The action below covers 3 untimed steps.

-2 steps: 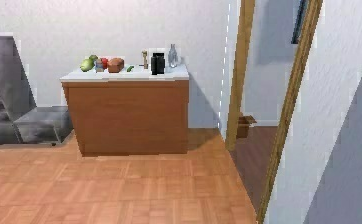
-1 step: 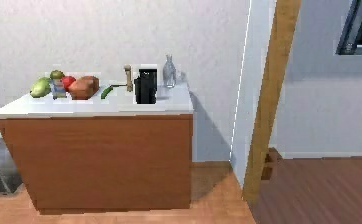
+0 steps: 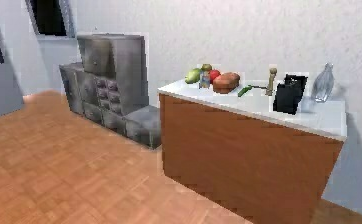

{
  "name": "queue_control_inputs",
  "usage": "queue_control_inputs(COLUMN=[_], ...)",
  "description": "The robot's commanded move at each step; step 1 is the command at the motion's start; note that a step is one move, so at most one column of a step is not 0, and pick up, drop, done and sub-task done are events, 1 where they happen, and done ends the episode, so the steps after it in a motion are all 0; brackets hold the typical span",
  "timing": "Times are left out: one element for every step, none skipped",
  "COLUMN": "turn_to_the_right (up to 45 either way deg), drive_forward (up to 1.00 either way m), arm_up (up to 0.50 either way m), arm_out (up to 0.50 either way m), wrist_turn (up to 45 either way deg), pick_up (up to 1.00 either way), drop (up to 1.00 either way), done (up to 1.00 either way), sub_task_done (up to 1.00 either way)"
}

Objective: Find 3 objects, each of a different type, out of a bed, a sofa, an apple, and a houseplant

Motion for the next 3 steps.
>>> queue_control_inputs(turn_to_the_right=[0.0,9.0,0.0], drive_forward=[0.7,0.0,0.0], arm_up=[0.0,0.0,0.0], arm_out=[0.0,0.0,0.0], wrist_turn=[0.0,0.0,0.0], pick_up=[0.0,0.0,0.0], drop=[0.0,0.0,0.0], done=[0.0,0.0,1.0], sub_task_done=[0.0,0.0,0.0])
